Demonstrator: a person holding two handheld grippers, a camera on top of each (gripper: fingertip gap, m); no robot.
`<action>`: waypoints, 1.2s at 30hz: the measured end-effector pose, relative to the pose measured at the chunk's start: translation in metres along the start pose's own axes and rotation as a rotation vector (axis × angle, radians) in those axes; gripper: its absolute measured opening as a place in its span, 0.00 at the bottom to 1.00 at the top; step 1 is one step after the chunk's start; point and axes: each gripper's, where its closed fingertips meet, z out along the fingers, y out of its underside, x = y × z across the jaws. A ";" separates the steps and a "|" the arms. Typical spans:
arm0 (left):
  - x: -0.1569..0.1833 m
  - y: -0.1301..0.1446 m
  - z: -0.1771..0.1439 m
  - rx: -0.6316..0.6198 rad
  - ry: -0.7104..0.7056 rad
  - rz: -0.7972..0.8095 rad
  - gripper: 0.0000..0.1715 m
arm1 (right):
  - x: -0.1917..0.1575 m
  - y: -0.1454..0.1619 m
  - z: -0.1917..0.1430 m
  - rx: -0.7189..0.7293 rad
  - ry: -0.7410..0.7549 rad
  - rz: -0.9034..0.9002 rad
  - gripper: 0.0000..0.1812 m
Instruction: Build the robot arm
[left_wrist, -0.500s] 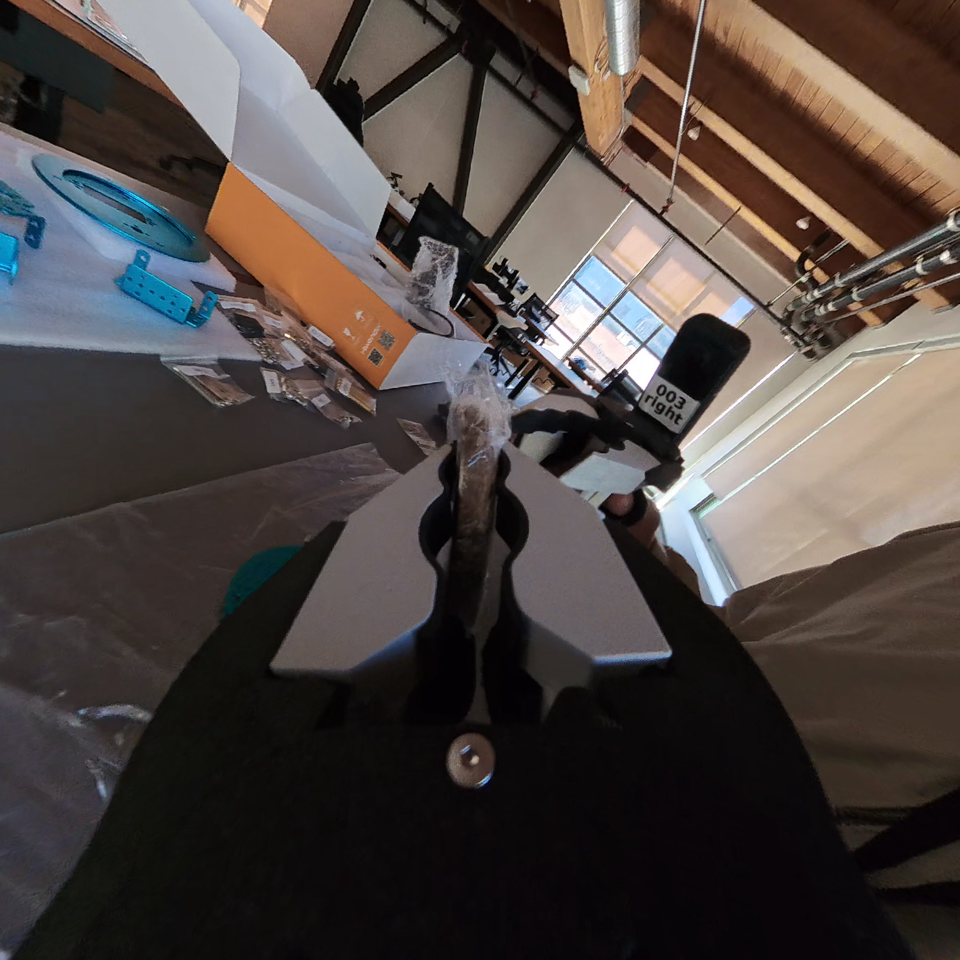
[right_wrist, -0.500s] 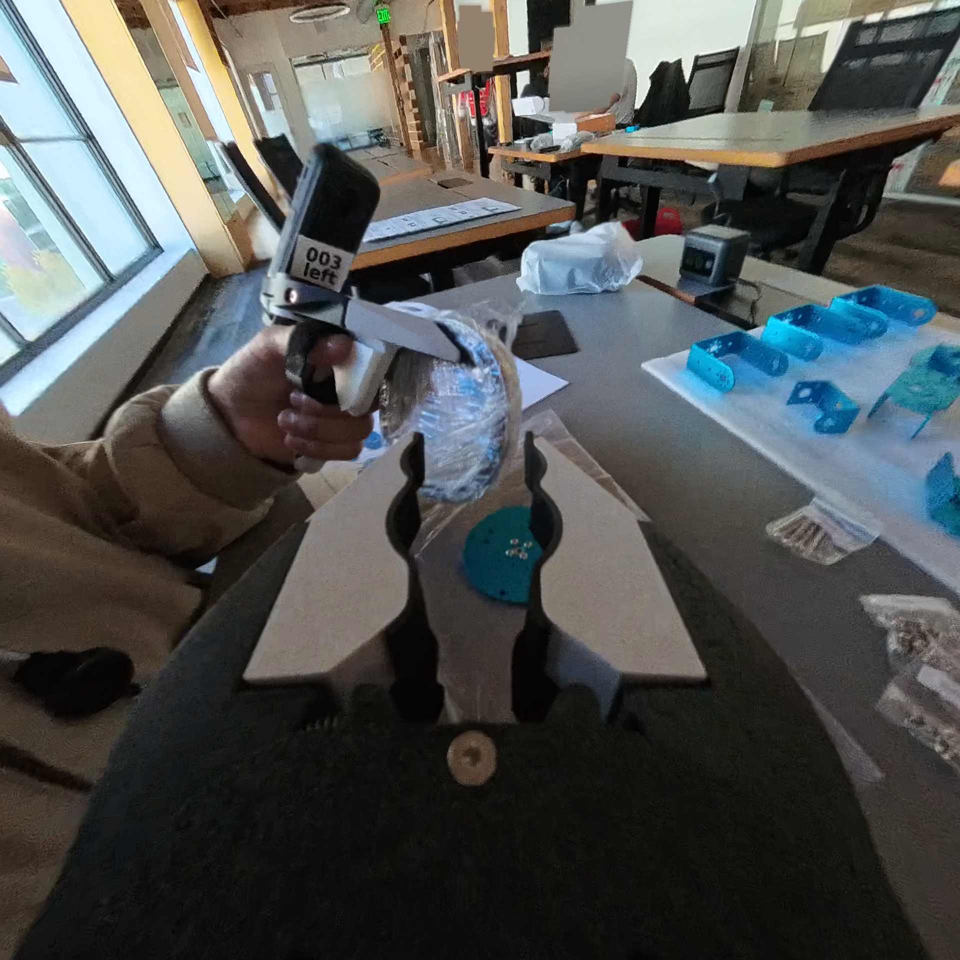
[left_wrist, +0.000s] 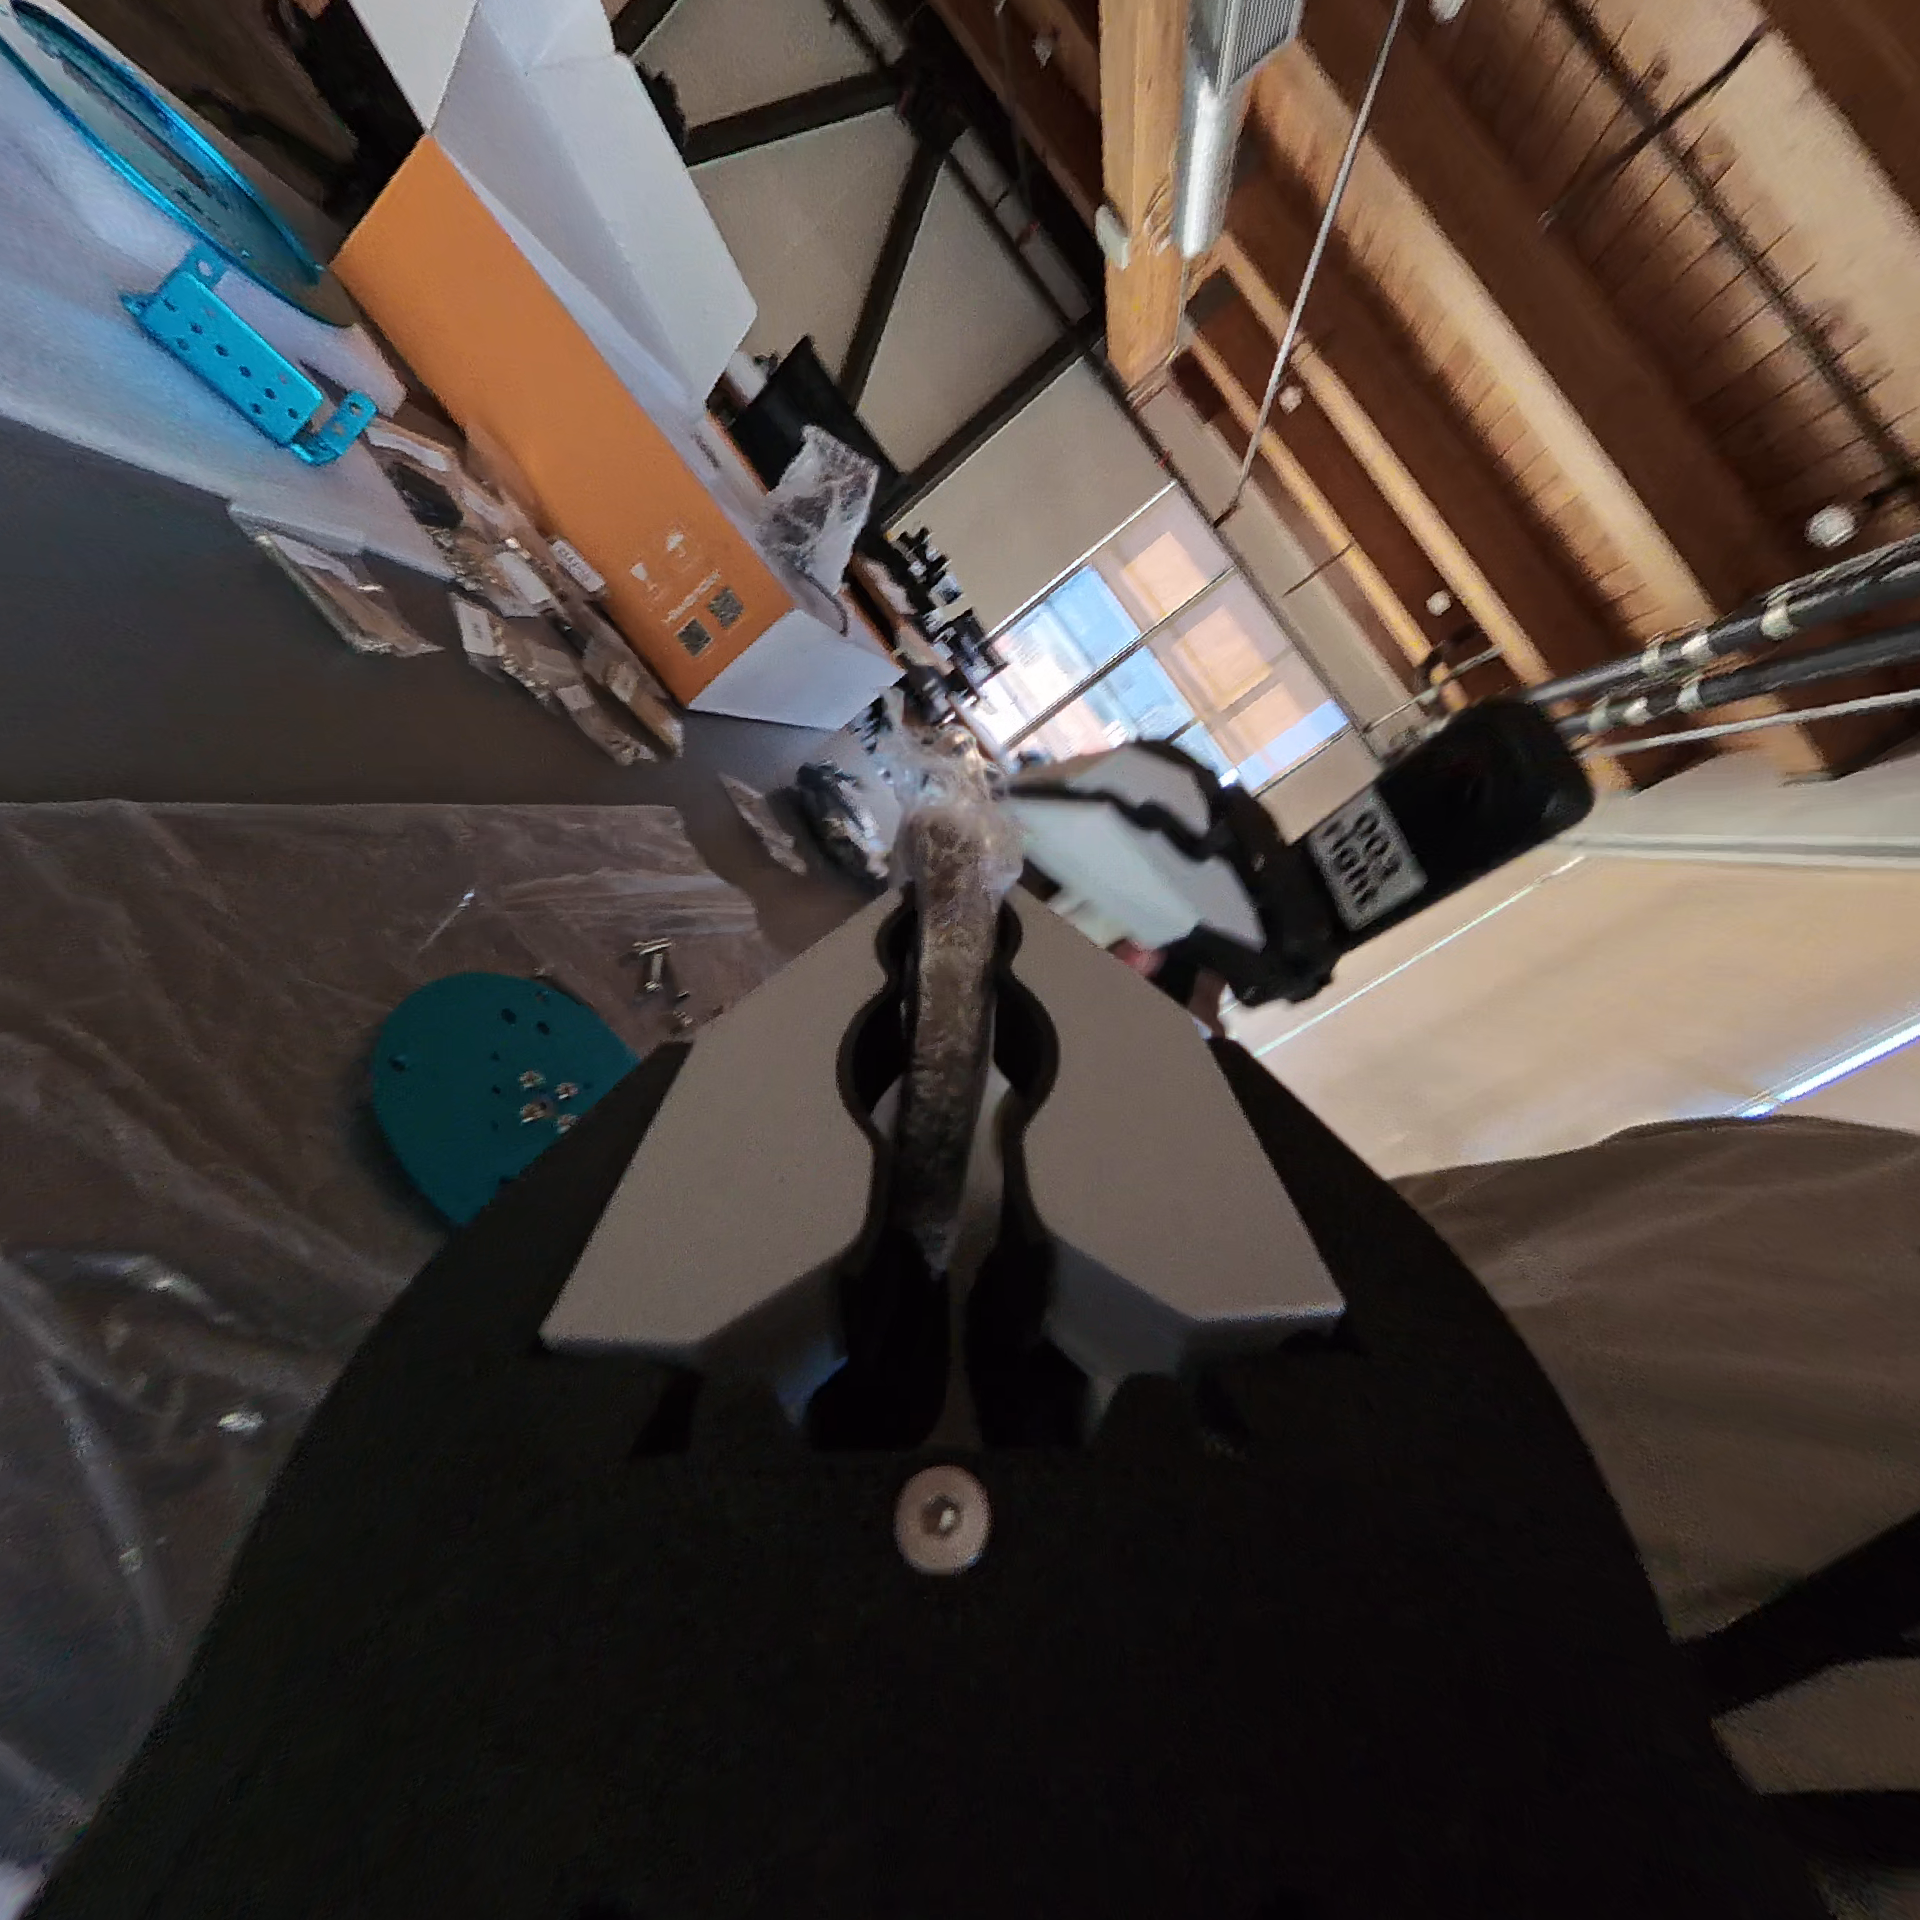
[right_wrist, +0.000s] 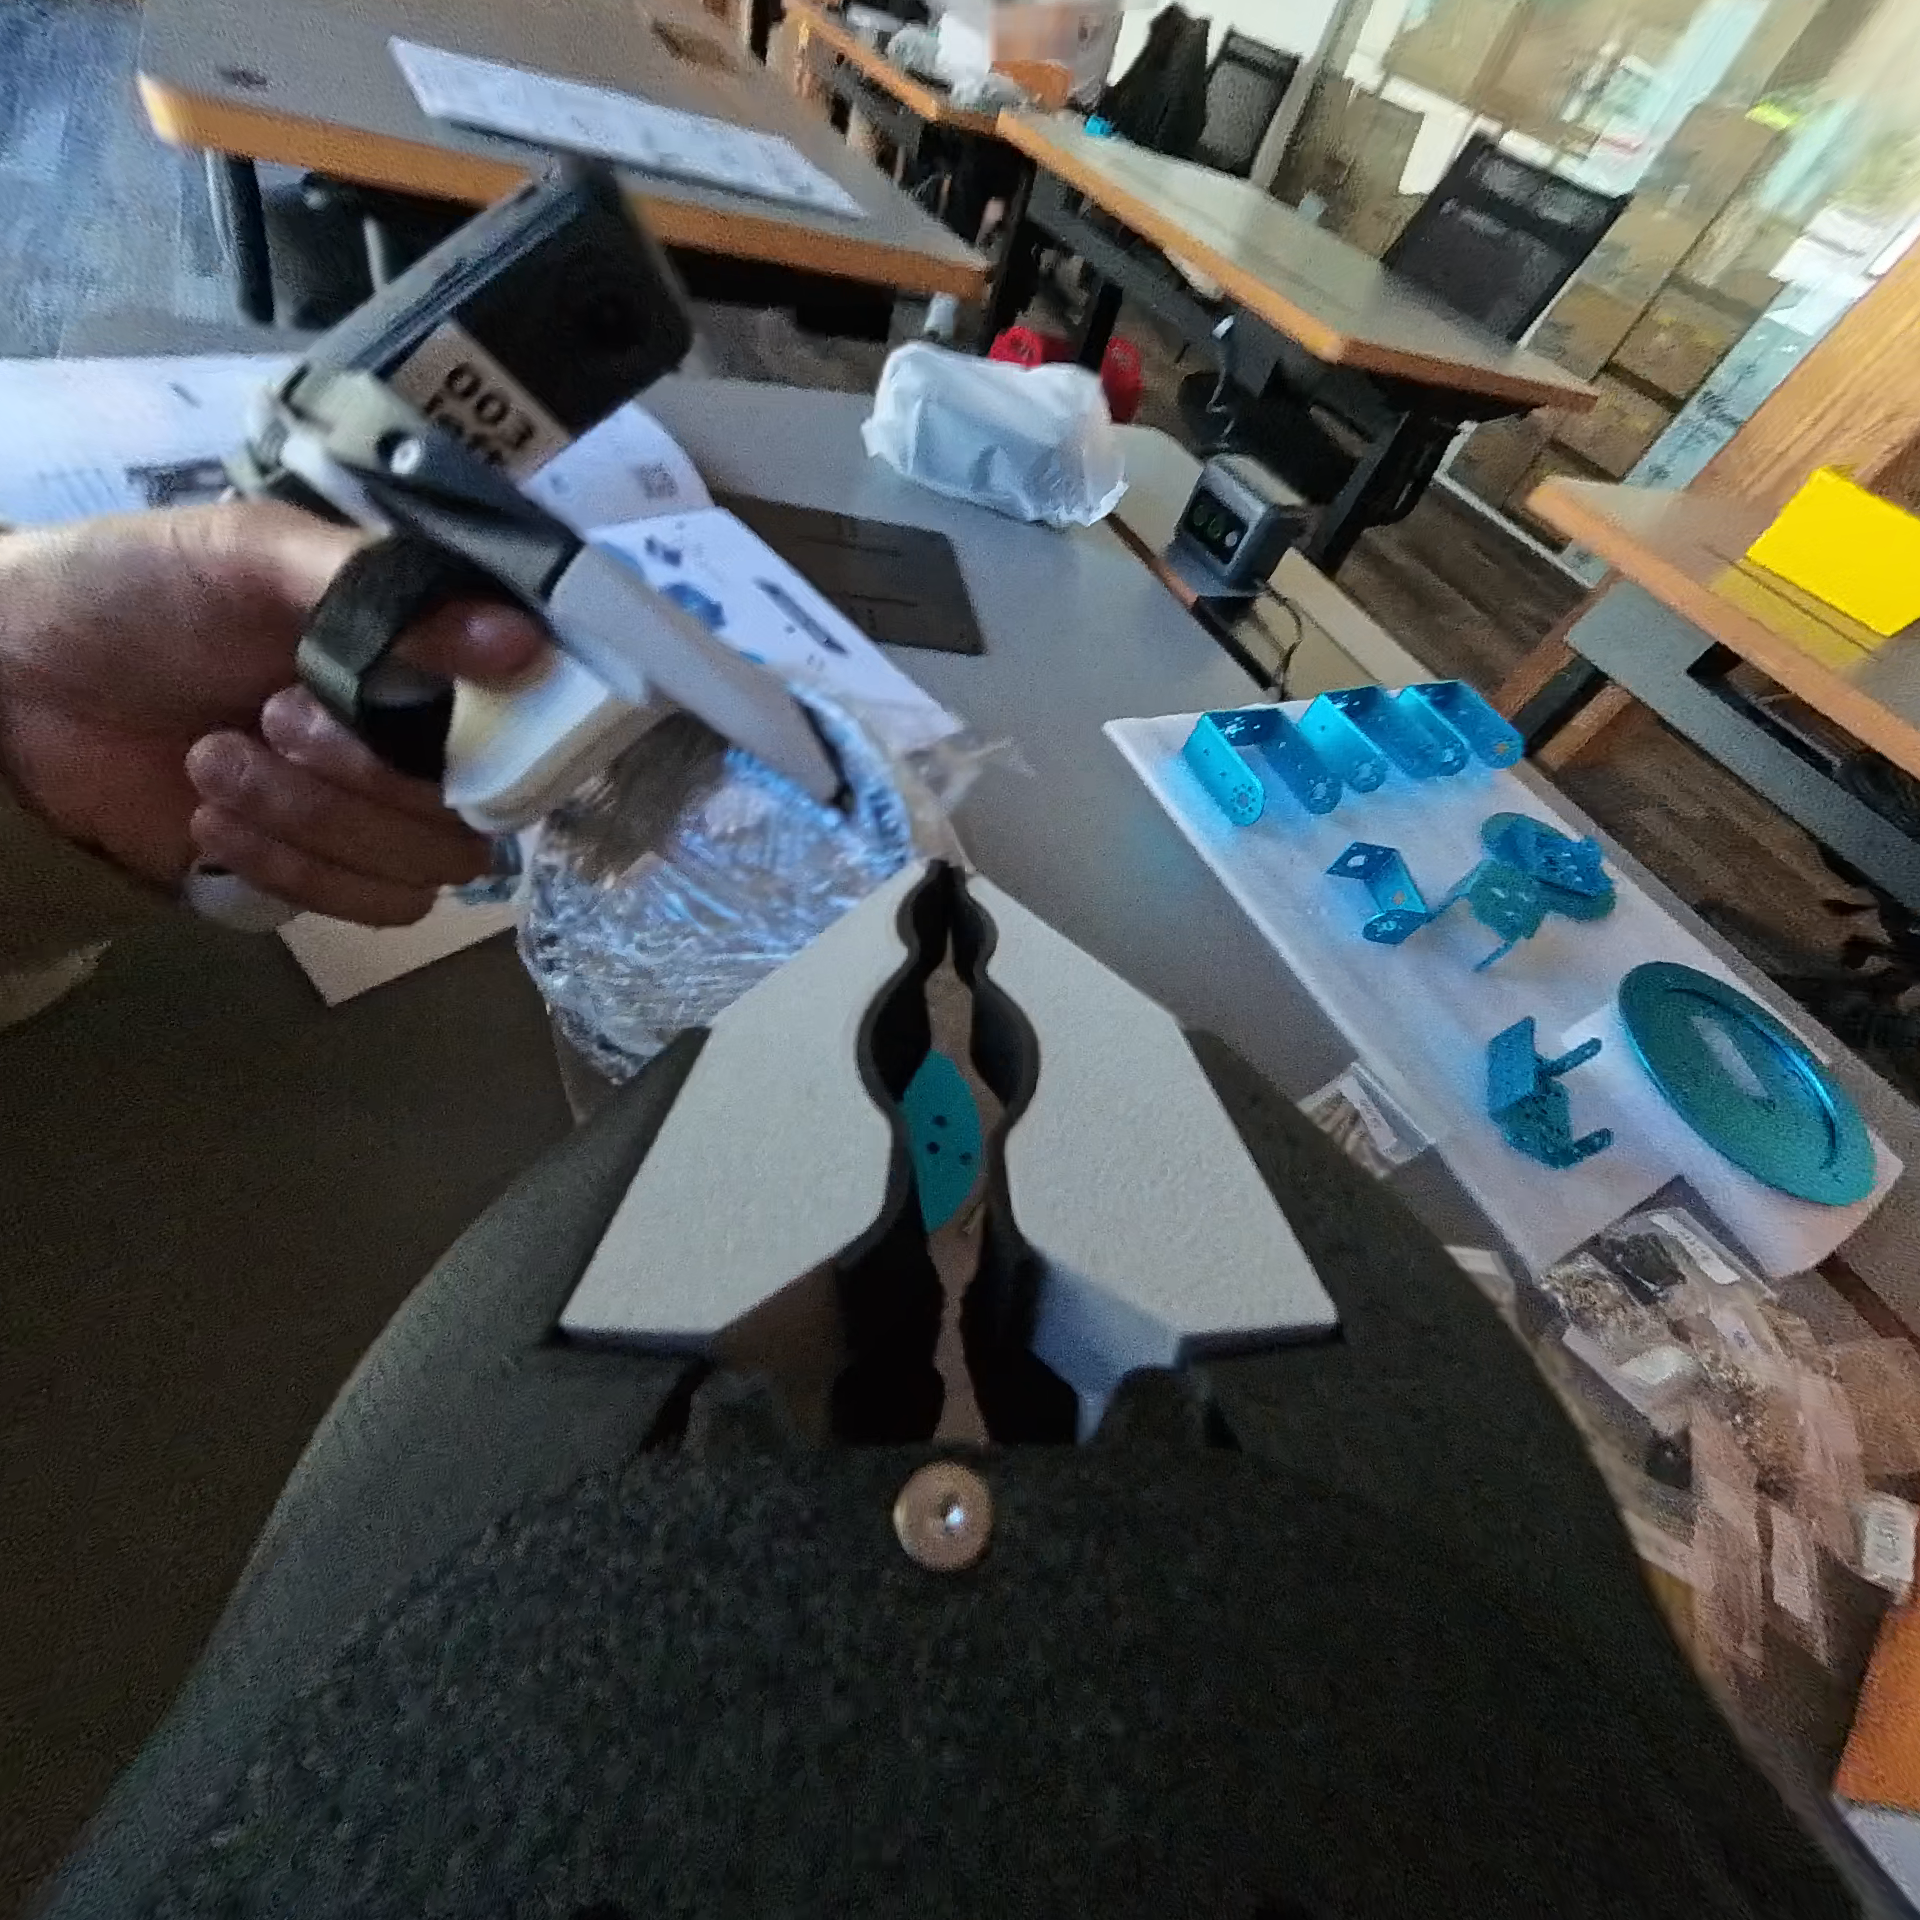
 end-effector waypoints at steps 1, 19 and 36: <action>-0.004 0.005 -0.001 -0.036 -0.033 0.036 0.06 | 0.009 -0.005 -0.005 0.033 0.003 0.041 0.00; -0.018 -0.003 -0.017 0.090 -0.018 -0.154 0.05 | -0.077 0.027 0.036 -0.187 -0.136 -0.147 0.30; -0.006 0.002 -0.014 0.050 0.007 -0.037 0.04 | -0.086 0.022 0.029 -0.183 -0.320 0.061 0.22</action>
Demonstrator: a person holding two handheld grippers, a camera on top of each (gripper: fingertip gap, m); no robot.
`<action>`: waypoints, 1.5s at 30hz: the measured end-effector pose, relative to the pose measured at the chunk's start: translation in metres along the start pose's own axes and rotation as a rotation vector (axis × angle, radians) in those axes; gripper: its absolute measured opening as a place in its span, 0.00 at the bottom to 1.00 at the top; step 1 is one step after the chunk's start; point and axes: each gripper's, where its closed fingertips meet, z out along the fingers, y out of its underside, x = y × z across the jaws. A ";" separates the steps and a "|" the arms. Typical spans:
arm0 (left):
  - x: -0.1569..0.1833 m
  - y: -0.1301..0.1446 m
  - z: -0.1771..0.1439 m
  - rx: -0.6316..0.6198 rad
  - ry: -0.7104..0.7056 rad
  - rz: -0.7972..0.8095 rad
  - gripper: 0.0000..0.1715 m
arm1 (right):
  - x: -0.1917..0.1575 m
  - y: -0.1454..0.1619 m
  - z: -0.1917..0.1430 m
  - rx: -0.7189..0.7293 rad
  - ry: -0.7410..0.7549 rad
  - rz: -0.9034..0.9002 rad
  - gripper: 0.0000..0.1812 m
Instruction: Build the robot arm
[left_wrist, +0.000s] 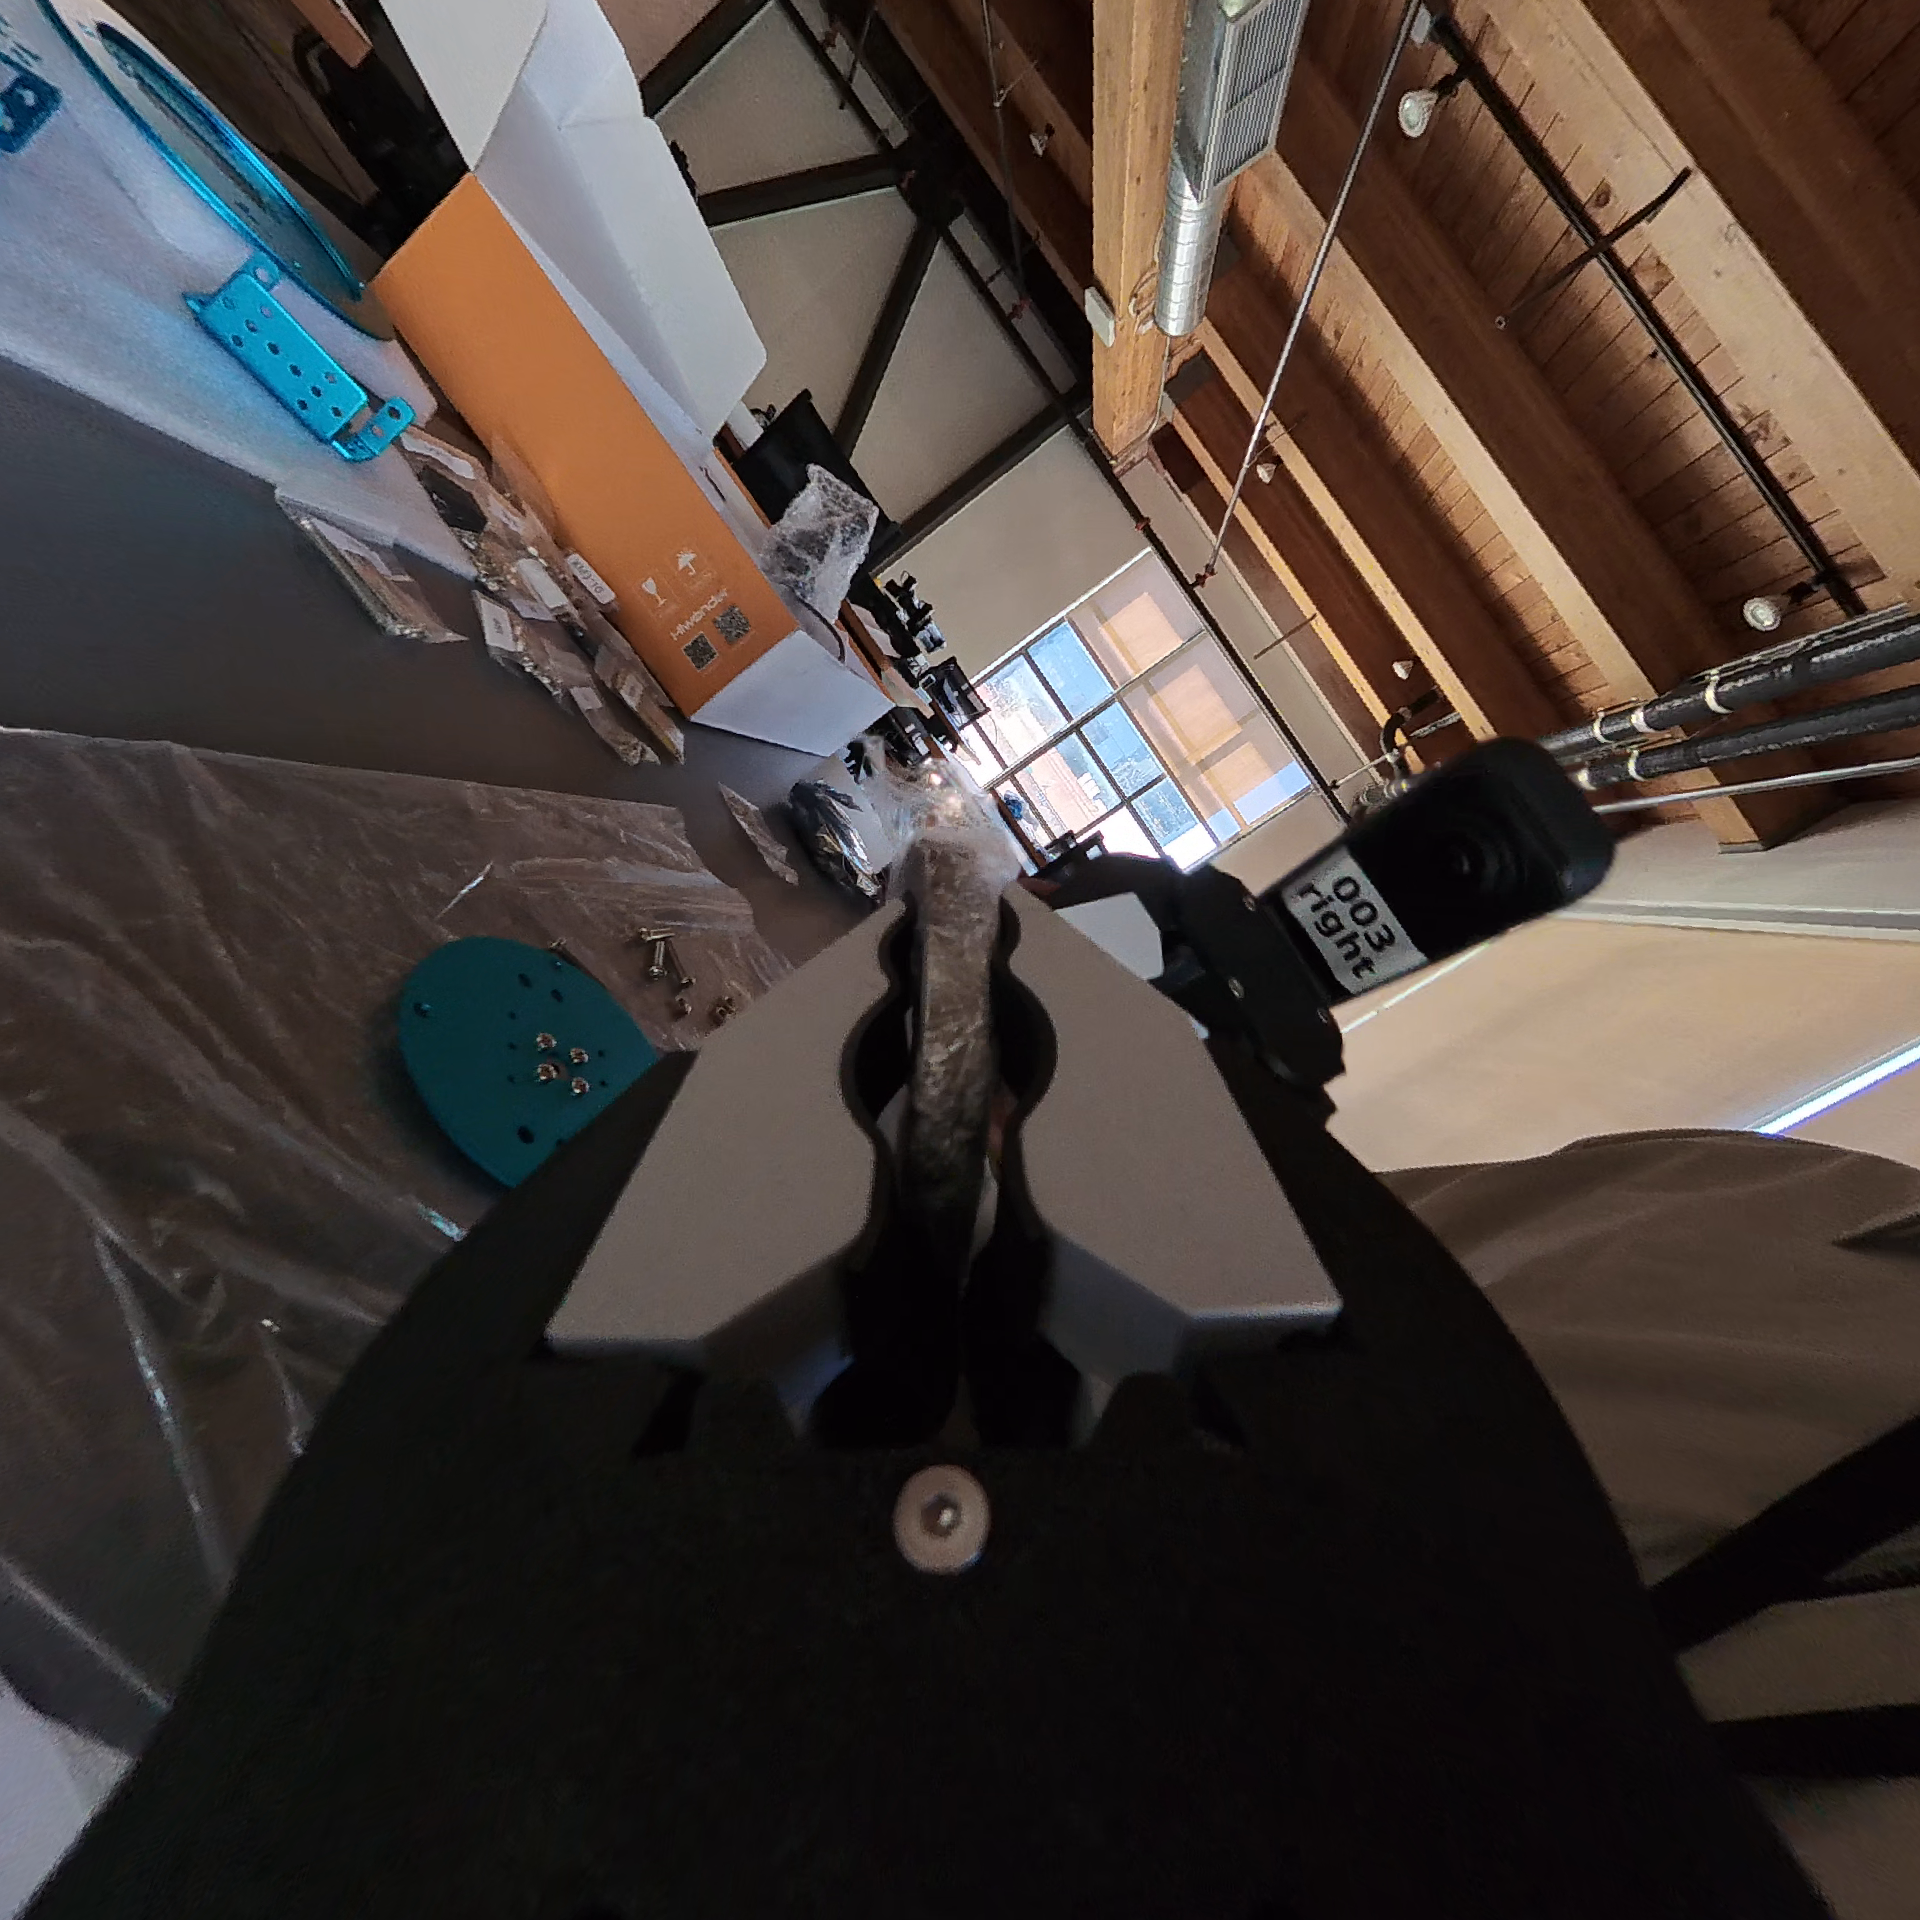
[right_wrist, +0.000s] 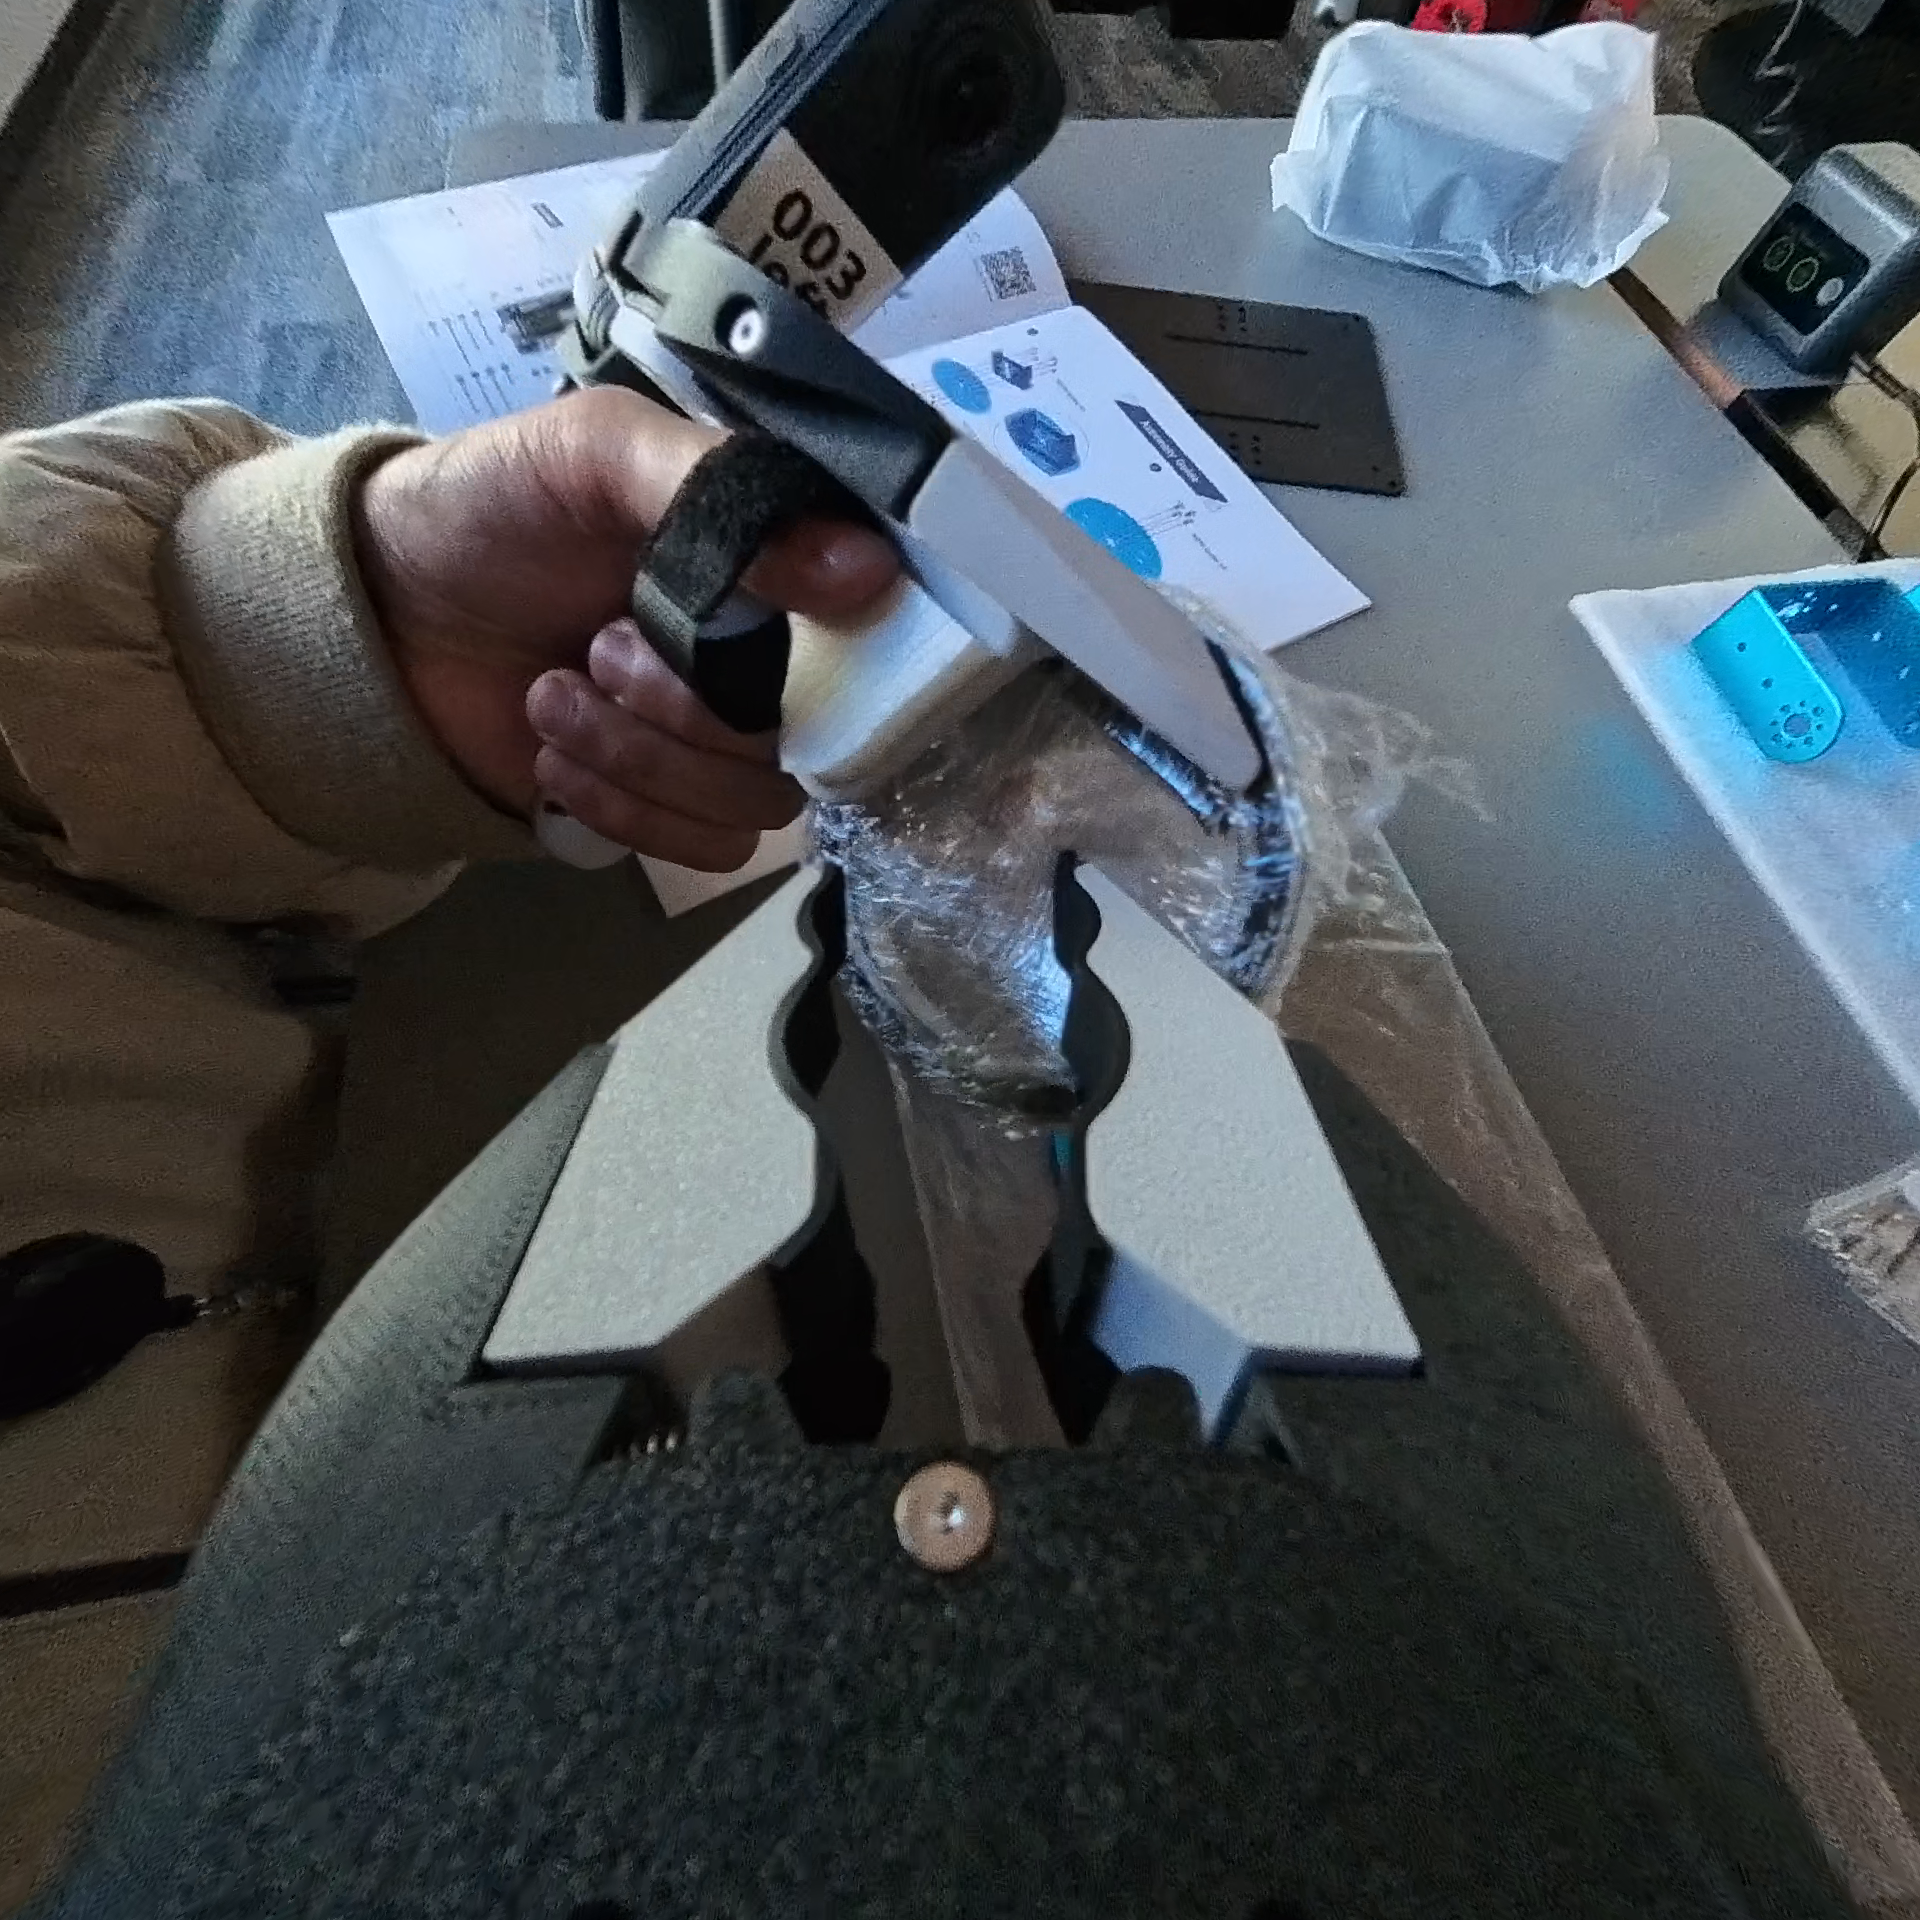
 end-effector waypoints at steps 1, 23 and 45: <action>0.002 0.001 0.000 -0.005 0.011 0.006 0.04 | 0.001 -0.001 -0.002 0.018 -0.023 0.030 0.19; -0.008 0.010 0.011 -0.101 -0.133 0.210 0.06 | 0.011 0.001 -0.021 0.216 -0.232 0.370 0.00; -0.034 0.009 -0.014 -0.136 -0.244 0.131 0.05 | 0.028 0.001 -0.034 0.172 0.106 -0.066 0.10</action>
